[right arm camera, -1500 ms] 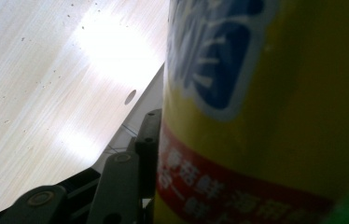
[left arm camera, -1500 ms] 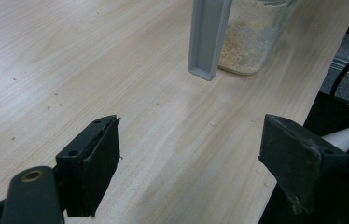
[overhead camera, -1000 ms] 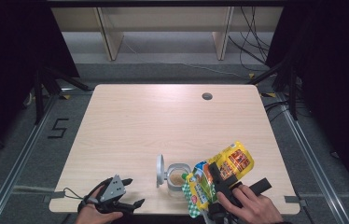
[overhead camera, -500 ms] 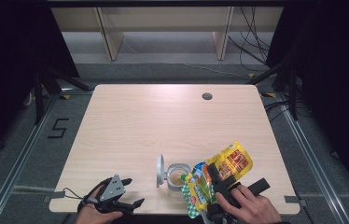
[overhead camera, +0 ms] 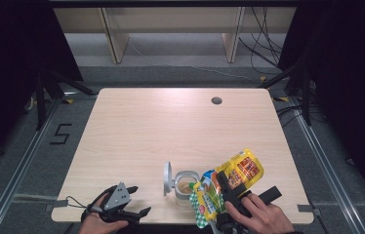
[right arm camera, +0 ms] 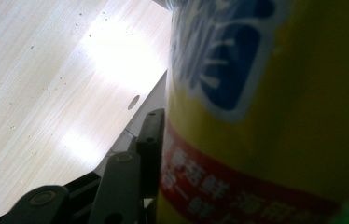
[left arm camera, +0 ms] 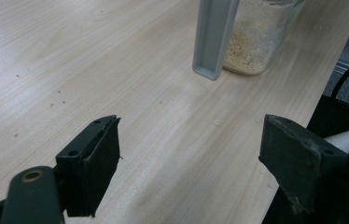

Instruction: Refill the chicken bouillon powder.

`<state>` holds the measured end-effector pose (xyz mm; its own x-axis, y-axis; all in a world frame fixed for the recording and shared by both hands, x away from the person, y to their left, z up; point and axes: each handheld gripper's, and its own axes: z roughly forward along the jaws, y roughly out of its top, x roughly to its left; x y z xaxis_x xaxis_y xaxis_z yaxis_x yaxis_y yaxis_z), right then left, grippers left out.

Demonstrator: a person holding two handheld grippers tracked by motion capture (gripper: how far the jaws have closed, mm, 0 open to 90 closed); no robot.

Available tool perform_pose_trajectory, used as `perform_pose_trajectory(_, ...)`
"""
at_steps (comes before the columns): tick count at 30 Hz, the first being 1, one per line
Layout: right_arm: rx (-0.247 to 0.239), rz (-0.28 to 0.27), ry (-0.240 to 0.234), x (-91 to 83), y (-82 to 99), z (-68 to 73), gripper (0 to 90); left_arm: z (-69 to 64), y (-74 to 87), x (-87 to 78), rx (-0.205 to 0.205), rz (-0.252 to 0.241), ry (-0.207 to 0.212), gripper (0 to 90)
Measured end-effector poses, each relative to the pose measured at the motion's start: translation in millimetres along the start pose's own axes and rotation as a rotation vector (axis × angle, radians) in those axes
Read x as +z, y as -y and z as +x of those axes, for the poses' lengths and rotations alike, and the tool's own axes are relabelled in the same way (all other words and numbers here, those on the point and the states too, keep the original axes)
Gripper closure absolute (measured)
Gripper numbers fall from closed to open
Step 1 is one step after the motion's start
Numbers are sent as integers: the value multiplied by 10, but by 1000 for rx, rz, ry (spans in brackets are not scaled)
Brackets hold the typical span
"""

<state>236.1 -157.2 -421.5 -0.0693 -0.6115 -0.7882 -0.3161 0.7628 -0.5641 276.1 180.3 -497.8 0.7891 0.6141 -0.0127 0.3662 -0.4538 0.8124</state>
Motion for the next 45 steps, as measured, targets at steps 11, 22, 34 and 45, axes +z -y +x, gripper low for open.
perform_pose_trajectory(11,3,2,3,0,24,4,626,1,1,0,-1,0,-1,196)
perform_pose_trajectory(22,1,-4,-1,9,9,11,627,2,2,2,-3,-4,-6,196)
perform_pose_trajectory(34,7,1,3,1,12,2,627,0,2,-1,4,-3,-5,196)
perform_pose_trajectory(45,-7,1,1,2,1,1,627,1,1,-1,7,-3,-8,198)
